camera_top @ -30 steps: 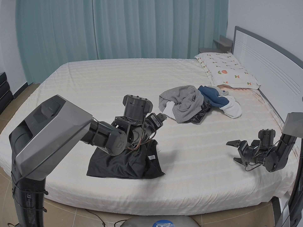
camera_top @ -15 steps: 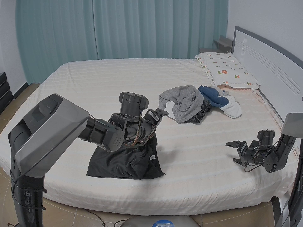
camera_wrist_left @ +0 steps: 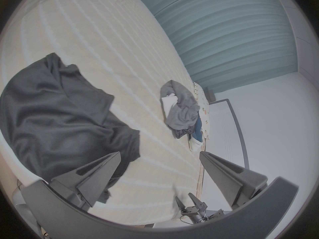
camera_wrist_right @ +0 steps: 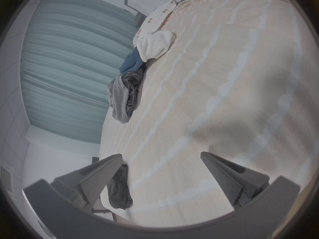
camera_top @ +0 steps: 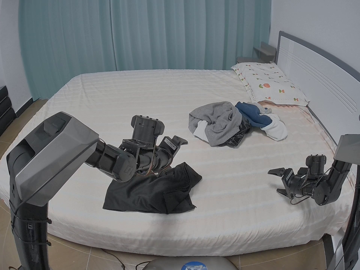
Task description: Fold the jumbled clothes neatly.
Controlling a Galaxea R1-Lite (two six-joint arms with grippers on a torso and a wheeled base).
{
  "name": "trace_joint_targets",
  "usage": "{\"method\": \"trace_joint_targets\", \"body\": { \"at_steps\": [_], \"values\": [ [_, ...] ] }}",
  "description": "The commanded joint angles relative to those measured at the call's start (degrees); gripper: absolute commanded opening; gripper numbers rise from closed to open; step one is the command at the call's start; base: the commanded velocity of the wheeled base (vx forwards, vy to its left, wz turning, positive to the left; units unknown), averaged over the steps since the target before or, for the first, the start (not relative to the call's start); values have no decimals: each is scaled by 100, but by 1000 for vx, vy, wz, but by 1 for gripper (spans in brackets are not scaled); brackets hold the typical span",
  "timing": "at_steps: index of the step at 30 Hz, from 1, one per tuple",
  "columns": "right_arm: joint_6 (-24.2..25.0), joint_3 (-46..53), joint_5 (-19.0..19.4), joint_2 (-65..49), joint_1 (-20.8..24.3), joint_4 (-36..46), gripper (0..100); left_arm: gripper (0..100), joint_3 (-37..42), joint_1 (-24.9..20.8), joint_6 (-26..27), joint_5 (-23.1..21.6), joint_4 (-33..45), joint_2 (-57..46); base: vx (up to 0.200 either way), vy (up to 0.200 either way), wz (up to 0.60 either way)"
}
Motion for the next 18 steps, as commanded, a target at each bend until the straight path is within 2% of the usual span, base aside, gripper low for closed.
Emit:
{"method": "trace_joint_targets", "body": {
  "at_steps": [1, 5, 7, 8, 11, 12, 15, 18],
  "values": [
    [-15, -9, -15, -21, 1, -2, 100, 100, 694, 491, 11, -107, -48, -433, 0, 0, 0],
    [-15, -62, -85, -65, 142, -2, 100, 100, 1203, 904, 3, -230, -118, -591, 0, 0, 0],
    [-15, -62, -94, -74, 159, -2, 100, 100, 1265, 957, 3, -248, -144, -591, 0, 0, 0],
    [-32, -97, -182, -91, 291, 51, 100, 100, 1643, 1186, -68, -362, -390, -661, 0, 0, 0],
    [-32, -158, -270, -83, 484, 86, 100, 100, 2021, 1405, -68, -459, -716, -696, 0, 0, 0],
    [-59, -211, -375, -109, 695, 139, 100, 100, 2328, 1546, -85, -502, -1111, -670, 0, 200, 0],
    [-155, -281, -524, -232, 1038, 315, 100, 100, 2698, 1704, -208, -520, -1612, -626, 0, 200, 0],
    [-314, -519, -920, -355, 1504, 693, 100, 100, 2908, 1845, -305, -590, -2025, -547, 0, 200, 0]
  ]
}}
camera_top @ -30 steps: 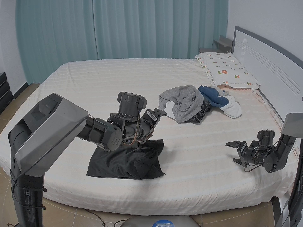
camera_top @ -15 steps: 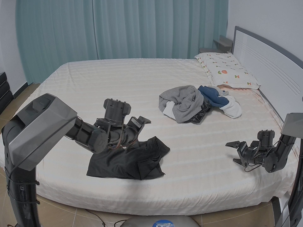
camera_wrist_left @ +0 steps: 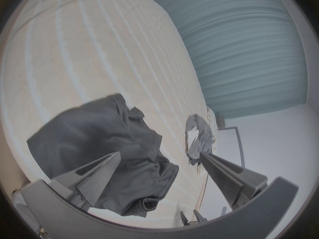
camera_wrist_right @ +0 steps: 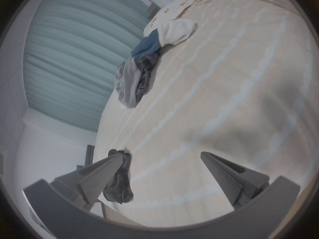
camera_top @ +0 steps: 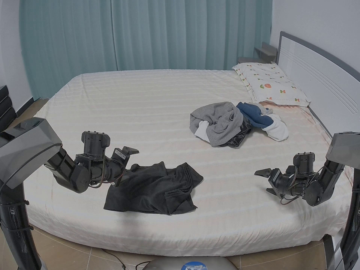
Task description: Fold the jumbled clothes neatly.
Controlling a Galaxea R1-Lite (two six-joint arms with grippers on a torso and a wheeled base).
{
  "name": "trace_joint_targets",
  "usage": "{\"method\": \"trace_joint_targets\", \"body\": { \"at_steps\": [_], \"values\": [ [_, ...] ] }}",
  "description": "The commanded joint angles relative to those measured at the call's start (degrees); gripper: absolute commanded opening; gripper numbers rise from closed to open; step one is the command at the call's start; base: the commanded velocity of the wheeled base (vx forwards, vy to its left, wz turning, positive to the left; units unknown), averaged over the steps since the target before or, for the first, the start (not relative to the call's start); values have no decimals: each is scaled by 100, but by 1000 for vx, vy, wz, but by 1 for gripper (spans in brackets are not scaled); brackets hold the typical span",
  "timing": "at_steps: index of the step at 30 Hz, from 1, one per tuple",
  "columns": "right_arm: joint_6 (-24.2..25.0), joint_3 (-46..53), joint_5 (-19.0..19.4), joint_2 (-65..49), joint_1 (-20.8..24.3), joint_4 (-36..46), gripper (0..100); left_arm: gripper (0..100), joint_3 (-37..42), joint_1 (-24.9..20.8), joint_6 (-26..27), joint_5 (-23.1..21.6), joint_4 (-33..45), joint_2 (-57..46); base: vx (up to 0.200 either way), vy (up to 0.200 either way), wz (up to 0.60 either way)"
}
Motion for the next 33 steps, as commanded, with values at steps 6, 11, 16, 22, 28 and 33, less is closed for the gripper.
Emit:
{"method": "trace_joint_targets", "body": {
  "at_steps": [6, 11, 16, 22, 28, 33],
  "values": [
    [-347, -1007, -1344, -275, 1595, 1352, 100, 100, 604, 472, -129, -112, -585, 90, 0, 200, 0],
    [-531, -1666, -1871, -178, 2114, 2143, 100, 100, 657, 578, -129, -112, -585, 134, 0, 200, 0],
    [-742, -2132, -2223, -72, 2404, 2652, 100, 100, 675, 586, -103, -103, -594, 160, 0, 200, 0],
    [-989, -2440, -2469, -55, 2562, 3320, 100, 100, 683, 586, -94, -94, -594, 160, 0, 200, 0],
    [-1560, -2537, -3066, 174, 2746, 3487, 100, 100, 701, 569, -68, -32, -594, 160, 0, 33, 0],
    [-1815, -2642, -3286, 367, 2790, 3549, 100, 100, 701, 569, -68, -24, -594, 160, 0, 0, 0]
  ]
}}
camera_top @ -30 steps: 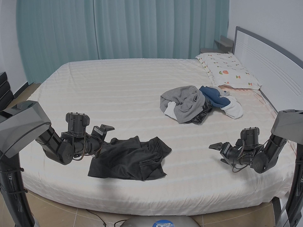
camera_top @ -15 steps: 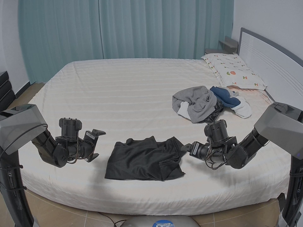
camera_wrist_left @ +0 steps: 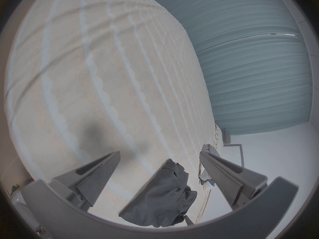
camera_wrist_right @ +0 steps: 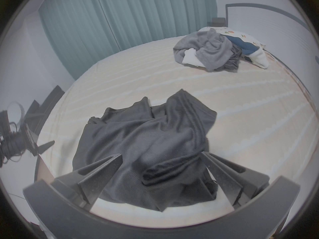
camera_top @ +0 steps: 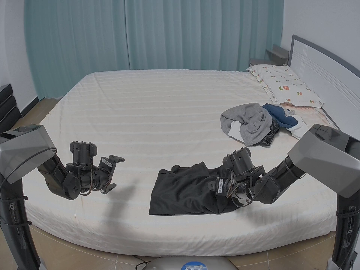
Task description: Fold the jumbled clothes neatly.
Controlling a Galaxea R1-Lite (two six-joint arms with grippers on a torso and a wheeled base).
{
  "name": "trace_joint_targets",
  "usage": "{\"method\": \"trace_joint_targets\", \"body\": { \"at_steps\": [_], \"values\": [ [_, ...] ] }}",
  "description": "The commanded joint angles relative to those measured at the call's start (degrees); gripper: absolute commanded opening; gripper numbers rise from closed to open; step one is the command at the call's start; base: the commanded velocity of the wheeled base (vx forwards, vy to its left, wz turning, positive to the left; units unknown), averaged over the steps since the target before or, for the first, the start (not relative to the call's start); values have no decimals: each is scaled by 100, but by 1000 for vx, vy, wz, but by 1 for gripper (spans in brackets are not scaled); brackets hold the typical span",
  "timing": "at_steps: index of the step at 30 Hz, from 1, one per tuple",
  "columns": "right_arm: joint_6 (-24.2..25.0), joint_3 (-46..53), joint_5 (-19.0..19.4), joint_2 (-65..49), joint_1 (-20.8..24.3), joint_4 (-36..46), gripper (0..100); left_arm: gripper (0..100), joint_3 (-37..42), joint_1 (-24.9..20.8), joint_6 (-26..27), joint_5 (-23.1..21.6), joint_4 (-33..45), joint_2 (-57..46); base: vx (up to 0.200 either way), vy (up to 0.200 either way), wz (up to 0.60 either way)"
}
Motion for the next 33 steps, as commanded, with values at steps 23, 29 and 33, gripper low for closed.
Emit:
{"method": "trace_joint_targets", "body": {
  "at_steps": [23, 29, 33],
  "values": [
    [-636, 1679, 397, -492, -1010, -1041, 100, 100, 0, -5, 4, 3, -3, 20, 0, 0, 0],
    [-689, 2092, 836, -492, -1142, -1805, 100, 100, 9, -5, 4, 3, -3, 20, 0, 0, 0],
    [-926, 2602, 1144, -465, -1256, -1876, 100, 100, 9, -5, 4, 3, -3, 20, 0, 0, 0]
  ]
}}
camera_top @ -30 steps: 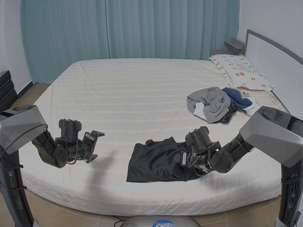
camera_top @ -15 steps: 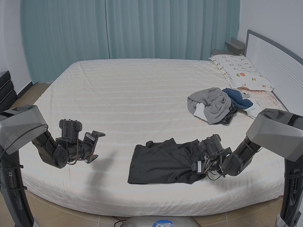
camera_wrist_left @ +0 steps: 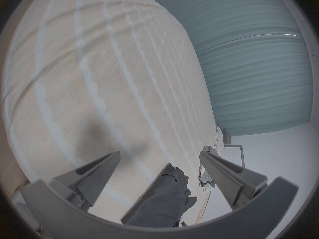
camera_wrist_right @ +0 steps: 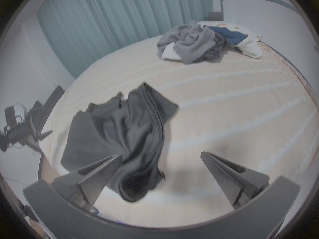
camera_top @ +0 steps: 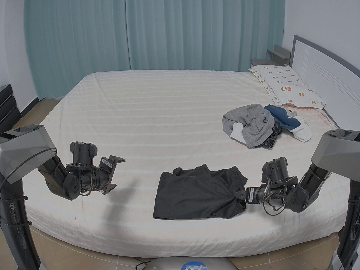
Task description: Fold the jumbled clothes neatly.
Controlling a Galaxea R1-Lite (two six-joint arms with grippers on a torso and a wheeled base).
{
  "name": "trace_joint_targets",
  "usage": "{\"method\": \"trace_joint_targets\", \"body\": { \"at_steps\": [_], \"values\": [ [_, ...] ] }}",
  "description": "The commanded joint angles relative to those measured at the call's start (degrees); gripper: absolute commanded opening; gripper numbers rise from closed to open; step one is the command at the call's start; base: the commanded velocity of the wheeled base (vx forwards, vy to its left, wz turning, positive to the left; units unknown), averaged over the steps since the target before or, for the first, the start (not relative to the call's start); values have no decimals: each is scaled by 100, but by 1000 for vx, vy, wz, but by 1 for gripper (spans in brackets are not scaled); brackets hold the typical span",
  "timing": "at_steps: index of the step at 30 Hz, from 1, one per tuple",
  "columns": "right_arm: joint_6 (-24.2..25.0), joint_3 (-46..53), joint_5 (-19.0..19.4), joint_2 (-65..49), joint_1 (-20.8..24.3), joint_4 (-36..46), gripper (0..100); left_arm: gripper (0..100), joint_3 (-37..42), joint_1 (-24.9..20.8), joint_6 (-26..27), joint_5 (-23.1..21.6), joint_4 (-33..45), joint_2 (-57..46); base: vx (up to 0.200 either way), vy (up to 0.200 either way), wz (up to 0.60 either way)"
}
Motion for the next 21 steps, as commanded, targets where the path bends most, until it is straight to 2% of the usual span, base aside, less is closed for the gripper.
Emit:
{"method": "trace_joint_targets", "body": {
  "at_steps": [1, 5, 10, 12, 16, 18, 19, 21],
  "values": [
    [-268, 539, 256, -23, -189, -51, 100, 100, 0, 1, 1, -2, -3, 14, 0, 0, 0],
    [-672, 663, 300, 187, -444, -77, 100, 100, 0, 1, -8, 7, -3, 14, 0, 0, 0],
    [-689, 627, 344, 161, -769, -95, 100, 100, 0, 1, -8, -2, -3, 14, 0, 0, 0],
    [-628, 619, 493, -15, -822, -165, 100, 100, 0, 1, 1, -2, -3, 14, 0, 0, 0],
    [-426, 539, 1056, -357, -875, -516, 100, 100, 0, 1, 1, 7, -3, 14, 0, 0, 0],
    [-426, 539, 1056, -357, -875, -516, 100, 100, 0, 1, 1, 7, -3, 14, 0, 0, 0],
    [-109, 162, 1144, -331, -831, -639, 100, 100, 0, 1, -8, 7, -3, 14, 0, 0, 0],
    [40, -32, 1152, -252, -796, -613, 100, 100, -9, 1, -8, 7, -3, 14, 0, 0, 0]
  ]
}}
